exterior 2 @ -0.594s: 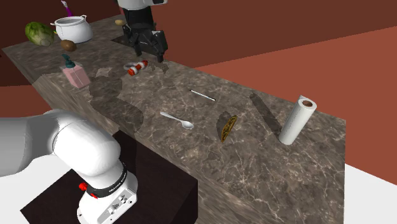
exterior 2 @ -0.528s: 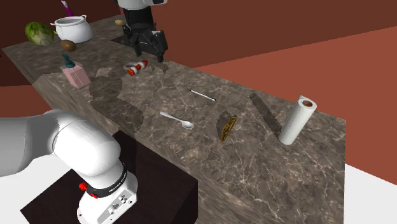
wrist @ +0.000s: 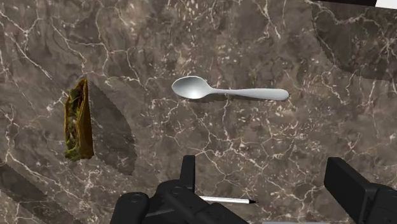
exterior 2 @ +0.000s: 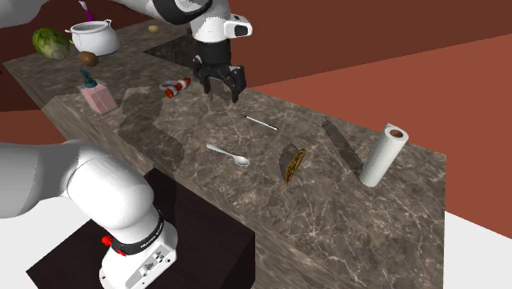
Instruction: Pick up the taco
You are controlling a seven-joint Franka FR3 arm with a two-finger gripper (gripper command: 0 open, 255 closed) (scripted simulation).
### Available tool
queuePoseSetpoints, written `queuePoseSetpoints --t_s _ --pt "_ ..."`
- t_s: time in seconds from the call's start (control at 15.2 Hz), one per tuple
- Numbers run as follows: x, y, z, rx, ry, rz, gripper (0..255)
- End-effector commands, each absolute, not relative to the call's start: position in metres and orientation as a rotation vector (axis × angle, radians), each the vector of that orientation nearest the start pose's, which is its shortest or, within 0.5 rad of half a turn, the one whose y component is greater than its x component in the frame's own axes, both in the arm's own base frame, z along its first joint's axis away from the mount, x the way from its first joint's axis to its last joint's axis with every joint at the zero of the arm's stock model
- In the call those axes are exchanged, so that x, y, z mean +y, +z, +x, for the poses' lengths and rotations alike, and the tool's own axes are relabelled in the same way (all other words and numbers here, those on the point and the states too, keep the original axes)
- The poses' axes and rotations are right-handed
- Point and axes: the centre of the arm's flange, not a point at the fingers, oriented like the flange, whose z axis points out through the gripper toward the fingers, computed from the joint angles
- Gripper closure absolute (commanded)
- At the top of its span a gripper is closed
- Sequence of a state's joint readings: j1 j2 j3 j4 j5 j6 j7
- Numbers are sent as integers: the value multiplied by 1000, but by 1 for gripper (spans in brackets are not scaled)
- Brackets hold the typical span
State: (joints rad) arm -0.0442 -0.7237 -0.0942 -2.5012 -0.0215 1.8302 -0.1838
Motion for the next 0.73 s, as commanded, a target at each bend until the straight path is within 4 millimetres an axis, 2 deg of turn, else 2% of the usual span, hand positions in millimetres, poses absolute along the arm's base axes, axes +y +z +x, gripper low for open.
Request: queuePoseSetpoints --t_s 0.0,0.66 --pt "-71 507 348 -106 -80 -3104 0" --pt "-171 427 386 -67 -39 -3094 0"
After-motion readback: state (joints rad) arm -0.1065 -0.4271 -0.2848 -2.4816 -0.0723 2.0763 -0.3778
